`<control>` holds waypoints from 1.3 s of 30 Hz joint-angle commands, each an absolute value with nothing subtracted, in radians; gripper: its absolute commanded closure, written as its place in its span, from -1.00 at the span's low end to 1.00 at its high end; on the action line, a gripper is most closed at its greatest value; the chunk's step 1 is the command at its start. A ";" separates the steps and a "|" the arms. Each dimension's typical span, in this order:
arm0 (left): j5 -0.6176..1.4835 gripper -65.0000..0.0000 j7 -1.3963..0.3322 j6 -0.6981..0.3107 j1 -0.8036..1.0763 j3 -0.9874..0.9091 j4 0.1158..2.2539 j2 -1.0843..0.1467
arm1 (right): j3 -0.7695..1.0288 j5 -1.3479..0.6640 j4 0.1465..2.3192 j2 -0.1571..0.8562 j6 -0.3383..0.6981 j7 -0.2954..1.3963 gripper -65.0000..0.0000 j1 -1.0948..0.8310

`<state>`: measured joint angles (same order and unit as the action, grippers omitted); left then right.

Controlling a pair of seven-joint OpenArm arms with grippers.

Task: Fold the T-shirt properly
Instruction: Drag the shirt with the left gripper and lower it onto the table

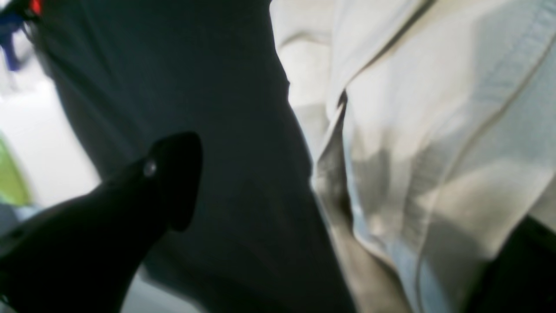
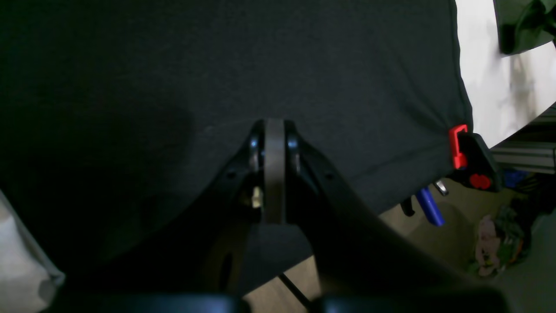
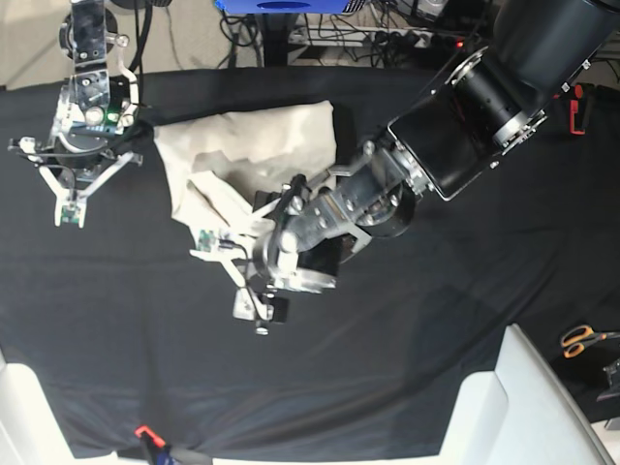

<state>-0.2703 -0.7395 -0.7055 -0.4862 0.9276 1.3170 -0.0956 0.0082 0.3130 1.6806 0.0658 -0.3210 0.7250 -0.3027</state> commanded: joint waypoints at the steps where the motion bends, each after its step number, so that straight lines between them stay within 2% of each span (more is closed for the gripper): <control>1: -0.251 -0.61 -0.734 -0.698 -0.510 0.909 1.307 -0.085 | 0.010 0.325 1.695 0.073 -0.328 0.708 1.00 -0.298; 9: 0.015 -0.61 -0.728 -0.698 -0.555 0.828 1.119 -0.085 | 0.010 0.325 1.695 0.073 -0.328 0.713 1.00 -0.298; 17: 0.249 -0.59 -0.599 -0.698 -0.630 0.773 0.894 -0.084 | -0.024 0.325 1.695 0.073 -0.328 0.713 1.00 -0.298; 24: 0.263 -0.59 -0.550 -0.698 -0.630 0.768 0.766 -0.050 | -0.024 0.325 1.695 0.073 -0.328 0.713 1.00 -0.298; 31: 0.263 -0.59 -0.552 -0.698 -0.630 0.565 0.731 -0.050 | -0.024 0.325 1.695 0.073 -0.328 0.713 1.00 -0.298; 39: 0.263 -0.59 -0.555 -0.698 -0.630 0.423 0.631 -0.018 | -0.024 0.325 1.695 0.071 -0.328 0.713 1.00 -0.298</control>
<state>0.2481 -0.5720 -0.6930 -0.5949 0.4252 0.6163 -0.0269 -0.0261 0.3134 1.6806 0.0662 -0.3210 0.7288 -0.3031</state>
